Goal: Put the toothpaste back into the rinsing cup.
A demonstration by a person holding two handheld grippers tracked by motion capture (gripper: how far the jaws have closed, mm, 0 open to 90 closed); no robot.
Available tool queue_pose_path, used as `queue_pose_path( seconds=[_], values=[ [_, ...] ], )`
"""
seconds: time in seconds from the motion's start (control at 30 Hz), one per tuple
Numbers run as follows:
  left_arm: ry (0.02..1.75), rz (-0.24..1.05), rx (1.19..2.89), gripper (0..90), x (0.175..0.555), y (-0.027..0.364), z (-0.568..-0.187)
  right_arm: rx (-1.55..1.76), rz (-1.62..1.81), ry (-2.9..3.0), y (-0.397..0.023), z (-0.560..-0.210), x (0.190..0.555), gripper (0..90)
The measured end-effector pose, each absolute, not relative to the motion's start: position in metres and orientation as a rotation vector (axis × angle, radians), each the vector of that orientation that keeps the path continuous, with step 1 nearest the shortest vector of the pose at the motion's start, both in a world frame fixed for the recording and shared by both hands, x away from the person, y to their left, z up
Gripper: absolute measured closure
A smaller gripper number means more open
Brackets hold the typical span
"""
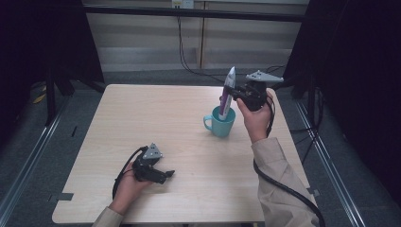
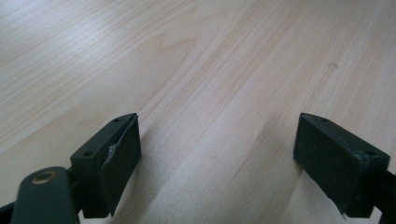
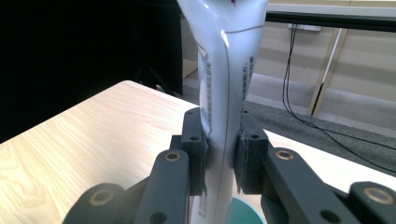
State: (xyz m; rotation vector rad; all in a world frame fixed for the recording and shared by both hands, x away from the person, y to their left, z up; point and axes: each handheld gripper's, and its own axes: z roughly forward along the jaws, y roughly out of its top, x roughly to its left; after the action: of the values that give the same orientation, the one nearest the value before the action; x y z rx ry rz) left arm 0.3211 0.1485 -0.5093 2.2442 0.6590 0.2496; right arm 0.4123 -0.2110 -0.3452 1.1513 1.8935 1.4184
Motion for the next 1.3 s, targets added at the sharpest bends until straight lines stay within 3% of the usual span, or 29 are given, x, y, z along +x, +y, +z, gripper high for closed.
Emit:
queue_pose_path(
  seconds=[1.3],
  values=[
    [0.652,0.246,2.257,14.7,0.321,0.149,-0.509,1.218,1.355,1.912,-0.205,-0.392,0.417,76.5]
  ],
)
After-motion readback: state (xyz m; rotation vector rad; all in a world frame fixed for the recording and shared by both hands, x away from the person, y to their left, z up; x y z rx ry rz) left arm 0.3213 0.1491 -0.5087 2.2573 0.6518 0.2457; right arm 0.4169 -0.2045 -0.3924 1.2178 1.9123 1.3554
